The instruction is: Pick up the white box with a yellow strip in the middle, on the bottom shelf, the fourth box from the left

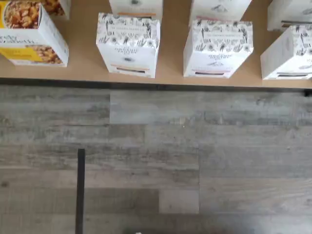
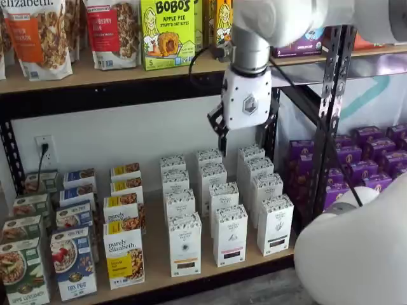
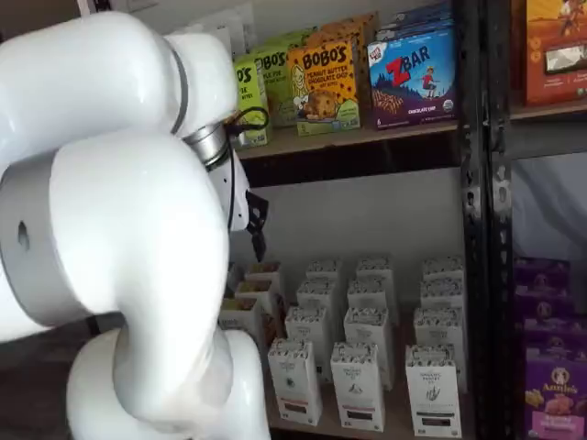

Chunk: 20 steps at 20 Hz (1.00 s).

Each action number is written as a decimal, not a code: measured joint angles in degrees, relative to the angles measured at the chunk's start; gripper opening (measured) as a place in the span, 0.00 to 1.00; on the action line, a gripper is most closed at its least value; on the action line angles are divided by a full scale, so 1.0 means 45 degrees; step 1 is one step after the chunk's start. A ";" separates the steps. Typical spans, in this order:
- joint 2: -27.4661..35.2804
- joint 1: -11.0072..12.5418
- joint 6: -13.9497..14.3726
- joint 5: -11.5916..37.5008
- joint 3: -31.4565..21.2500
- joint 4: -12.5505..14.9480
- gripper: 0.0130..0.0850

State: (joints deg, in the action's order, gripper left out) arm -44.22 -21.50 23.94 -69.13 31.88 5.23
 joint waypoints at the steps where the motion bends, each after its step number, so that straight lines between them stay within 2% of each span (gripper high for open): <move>1: 0.0285 -0.0167 0.0263 0.0339 -0.0099 0.0167 1.00; 4: 0.1014 -0.0329 0.0545 0.0995 -0.0221 0.0265 1.00; 10: 0.2788 -0.0342 0.0494 0.3136 -0.0534 -0.0187 1.00; 14: 0.4320 -0.0438 0.0704 0.4505 -0.0359 -0.0125 1.00; 20: 0.6306 -0.0469 0.0803 0.5781 0.0140 -0.0131 1.00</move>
State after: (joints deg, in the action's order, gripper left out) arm -15.84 -23.61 27.56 -43.11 32.51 4.64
